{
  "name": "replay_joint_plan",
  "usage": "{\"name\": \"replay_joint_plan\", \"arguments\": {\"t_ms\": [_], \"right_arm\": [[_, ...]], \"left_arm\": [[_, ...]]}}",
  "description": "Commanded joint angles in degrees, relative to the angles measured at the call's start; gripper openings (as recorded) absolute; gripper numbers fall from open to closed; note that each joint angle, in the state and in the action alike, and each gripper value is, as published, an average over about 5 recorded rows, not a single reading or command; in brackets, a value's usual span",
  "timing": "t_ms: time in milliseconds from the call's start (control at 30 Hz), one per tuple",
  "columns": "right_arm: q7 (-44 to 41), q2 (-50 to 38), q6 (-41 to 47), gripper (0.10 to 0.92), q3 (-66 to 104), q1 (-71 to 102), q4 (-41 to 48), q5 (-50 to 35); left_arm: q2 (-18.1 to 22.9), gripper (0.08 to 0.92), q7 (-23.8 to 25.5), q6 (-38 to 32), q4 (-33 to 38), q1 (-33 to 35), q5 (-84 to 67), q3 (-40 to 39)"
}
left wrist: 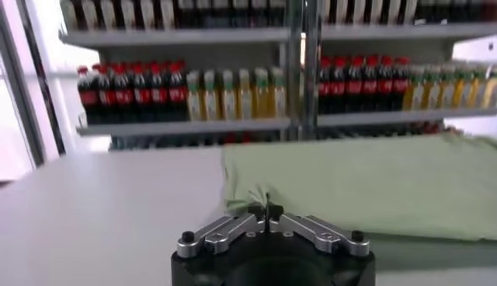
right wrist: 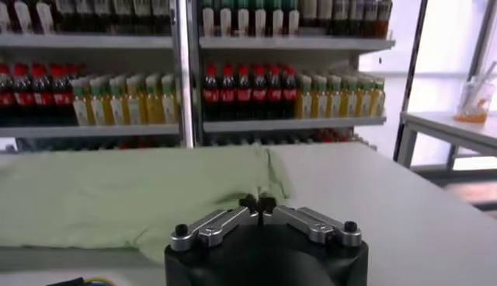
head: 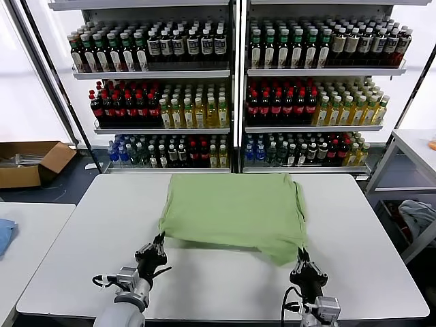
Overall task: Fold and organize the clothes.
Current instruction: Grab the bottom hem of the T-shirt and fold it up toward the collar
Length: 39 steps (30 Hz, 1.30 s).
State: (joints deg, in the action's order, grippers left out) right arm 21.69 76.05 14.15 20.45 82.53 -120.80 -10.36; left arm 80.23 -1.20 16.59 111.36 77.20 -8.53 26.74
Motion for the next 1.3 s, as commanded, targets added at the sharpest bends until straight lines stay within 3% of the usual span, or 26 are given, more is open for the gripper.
{"name": "replay_joint_plan", "arguments": {"t_ms": [33,533,1033,1167,1300], "right_arm": [[-1.0,-0.6,-0.9,0.108,0.4,-14.5,7.5,-0.6],[-2.9,-2.6,2.1,0.108,-4.1,-33.0,29.6,-3.7],[-6.0,-1.2,8.5,0.109,-7.0,-36.7,35.5,-5.2],[-6.6,-0.2,10.5,0.177,-7.2,-37.2,34.7,-6.3],[-3.0,2.2,10.9,0.298,-6.2,-37.7,32.7,-15.7]], "left_arm": [[-1.3,0.084,-2.1,-3.4,-5.8,-11.6,-7.1,-0.3],[-1.8,0.084,-2.8,-0.2,-23.6,-25.2,-9.8,-5.3],[-1.2,0.084,-3.6,2.8,-28.7,-28.4,-9.7,-7.0],[-1.1,0.096,-4.1,3.6,-27.7,-28.2,-9.6,-6.6],[-0.8,0.182,-5.5,5.5,-25.1,-27.5,-9.8,-6.1]]}}
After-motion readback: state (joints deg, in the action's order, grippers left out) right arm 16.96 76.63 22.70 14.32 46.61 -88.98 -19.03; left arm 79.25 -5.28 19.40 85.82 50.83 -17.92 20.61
